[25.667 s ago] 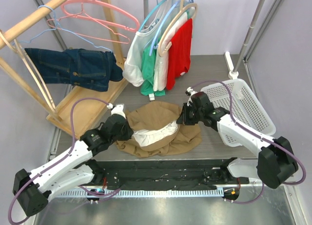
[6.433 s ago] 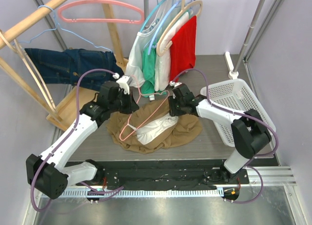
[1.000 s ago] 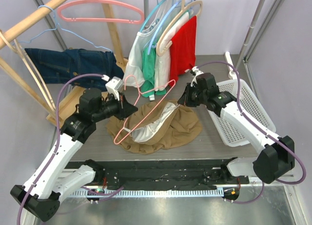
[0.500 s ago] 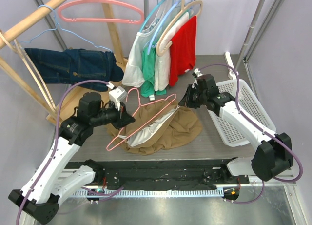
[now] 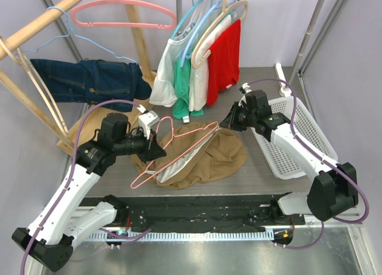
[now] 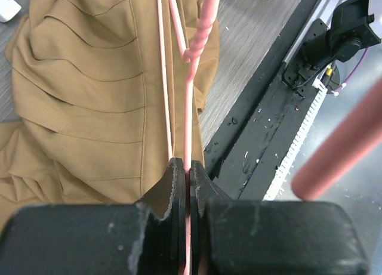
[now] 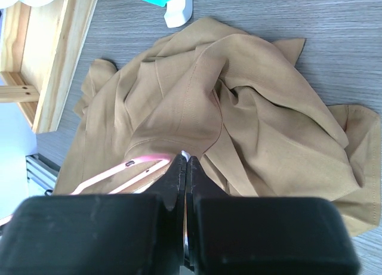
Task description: Place the skirt on the hanger
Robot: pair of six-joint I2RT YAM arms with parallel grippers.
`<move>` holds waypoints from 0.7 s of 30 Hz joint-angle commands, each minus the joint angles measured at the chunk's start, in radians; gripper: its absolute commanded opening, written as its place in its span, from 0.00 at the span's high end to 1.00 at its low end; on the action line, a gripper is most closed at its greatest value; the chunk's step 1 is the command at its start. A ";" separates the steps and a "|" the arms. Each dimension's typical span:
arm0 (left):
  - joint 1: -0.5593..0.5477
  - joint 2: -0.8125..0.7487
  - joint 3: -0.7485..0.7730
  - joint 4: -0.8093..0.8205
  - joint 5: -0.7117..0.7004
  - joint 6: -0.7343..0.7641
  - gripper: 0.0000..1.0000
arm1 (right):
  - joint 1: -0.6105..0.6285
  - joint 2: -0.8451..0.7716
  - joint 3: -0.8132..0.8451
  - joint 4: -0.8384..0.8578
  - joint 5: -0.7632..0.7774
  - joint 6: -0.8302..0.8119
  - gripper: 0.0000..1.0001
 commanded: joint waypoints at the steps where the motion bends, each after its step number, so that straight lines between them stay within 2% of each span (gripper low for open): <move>1: 0.005 -0.007 0.017 -0.022 0.041 0.011 1.00 | -0.022 -0.017 0.000 0.076 -0.017 0.018 0.99; 21: 0.005 0.053 0.058 -0.076 0.176 0.043 1.00 | -0.068 0.011 0.035 0.108 -0.073 0.022 0.99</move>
